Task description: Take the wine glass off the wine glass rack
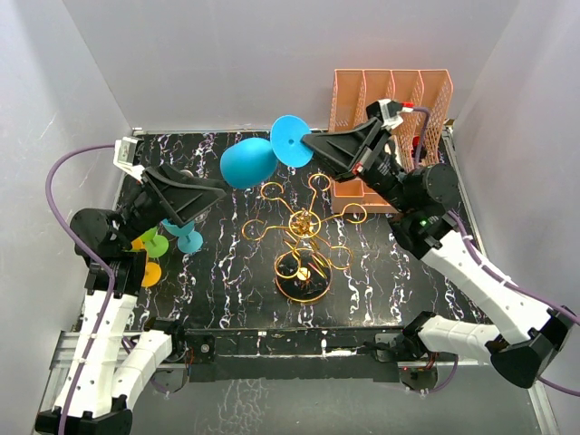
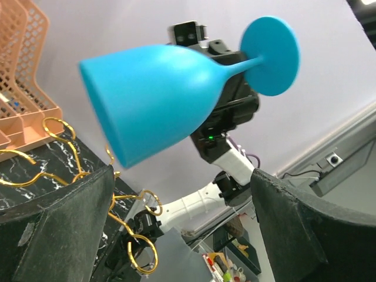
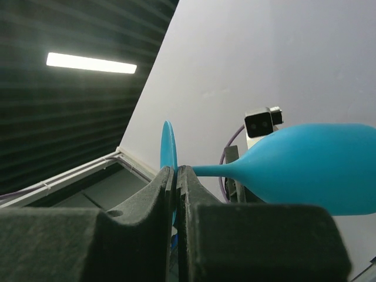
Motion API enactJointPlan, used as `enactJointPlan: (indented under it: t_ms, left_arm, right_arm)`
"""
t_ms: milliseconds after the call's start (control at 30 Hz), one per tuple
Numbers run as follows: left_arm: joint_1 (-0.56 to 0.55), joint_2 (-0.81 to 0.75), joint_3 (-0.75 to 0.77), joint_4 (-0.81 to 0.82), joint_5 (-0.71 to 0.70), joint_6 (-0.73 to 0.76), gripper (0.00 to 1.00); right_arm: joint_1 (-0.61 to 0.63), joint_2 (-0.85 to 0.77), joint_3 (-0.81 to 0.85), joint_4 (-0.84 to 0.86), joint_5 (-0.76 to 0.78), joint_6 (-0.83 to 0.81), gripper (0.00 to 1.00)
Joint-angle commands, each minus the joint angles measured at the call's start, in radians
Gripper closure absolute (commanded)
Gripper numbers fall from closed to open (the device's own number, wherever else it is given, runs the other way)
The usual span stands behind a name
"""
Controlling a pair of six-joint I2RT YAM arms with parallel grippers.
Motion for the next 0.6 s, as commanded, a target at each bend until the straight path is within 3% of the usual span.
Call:
enactJointPlan:
  t_ms: [0, 200, 567]
  left_arm:
    - [-0.003, -0.002, -0.011, 0.183, 0.048, -0.095, 0.03]
    - [-0.003, 0.004, -0.038, 0.3, 0.062, -0.178, 0.04]
    - [-0.003, 0.003, -0.077, 0.513, 0.052, -0.31, 0.26]
  right_arm:
    - [-0.001, 0.014, -0.023, 0.183, -0.09, 0.121, 0.92]
    - [-0.001, 0.028, -0.065, 0.235, -0.086, 0.171, 0.92]
    - [-0.002, 0.017, -0.113, 0.234, -0.017, 0.17, 0.92]
